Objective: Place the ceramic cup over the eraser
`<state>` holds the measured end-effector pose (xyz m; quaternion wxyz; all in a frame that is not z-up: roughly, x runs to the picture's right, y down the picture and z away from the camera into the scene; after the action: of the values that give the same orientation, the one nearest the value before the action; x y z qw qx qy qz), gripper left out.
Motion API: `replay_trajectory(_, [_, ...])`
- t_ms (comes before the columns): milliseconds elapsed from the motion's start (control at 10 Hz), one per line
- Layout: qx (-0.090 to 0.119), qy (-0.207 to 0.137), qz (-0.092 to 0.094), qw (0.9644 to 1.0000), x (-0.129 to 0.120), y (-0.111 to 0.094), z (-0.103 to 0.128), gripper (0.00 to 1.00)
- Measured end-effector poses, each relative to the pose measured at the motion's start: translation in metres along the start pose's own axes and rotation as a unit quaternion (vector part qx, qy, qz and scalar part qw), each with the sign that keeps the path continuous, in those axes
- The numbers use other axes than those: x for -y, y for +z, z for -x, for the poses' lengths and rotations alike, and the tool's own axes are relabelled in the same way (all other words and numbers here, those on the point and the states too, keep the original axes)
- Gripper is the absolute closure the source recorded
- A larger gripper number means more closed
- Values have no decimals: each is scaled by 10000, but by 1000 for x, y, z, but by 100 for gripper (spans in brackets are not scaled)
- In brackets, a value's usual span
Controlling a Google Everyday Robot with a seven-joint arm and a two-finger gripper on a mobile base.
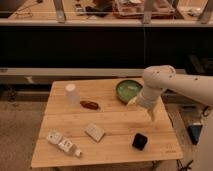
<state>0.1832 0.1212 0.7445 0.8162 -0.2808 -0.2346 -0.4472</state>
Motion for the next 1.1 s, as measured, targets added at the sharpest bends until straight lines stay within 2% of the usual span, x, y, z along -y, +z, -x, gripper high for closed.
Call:
replay_trajectory(200, [-17, -4, 6, 10000, 0, -1, -2, 20])
replay_trajectory(300, [-209, -116, 37, 9997, 7, -11, -16, 20])
replay_trajectory(500, [-567, -447, -70, 9974, 40, -31, -37, 20])
replay_trajectory(700, [-1110, -947, -443, 9883, 100, -64, -64, 20])
replay_trajectory(800, [-1207, -1139, -590, 9844, 125, -70, -67, 20])
replay_trajectory(900, [-1340, -1369, -764, 9785, 156, -77, -69, 20])
replay_trajectory(1000, [-1468, -1621, -963, 9710, 186, -81, -70, 20])
replay_trajectory(1100, [-1506, -1745, -1084, 9670, 201, -81, -68, 20])
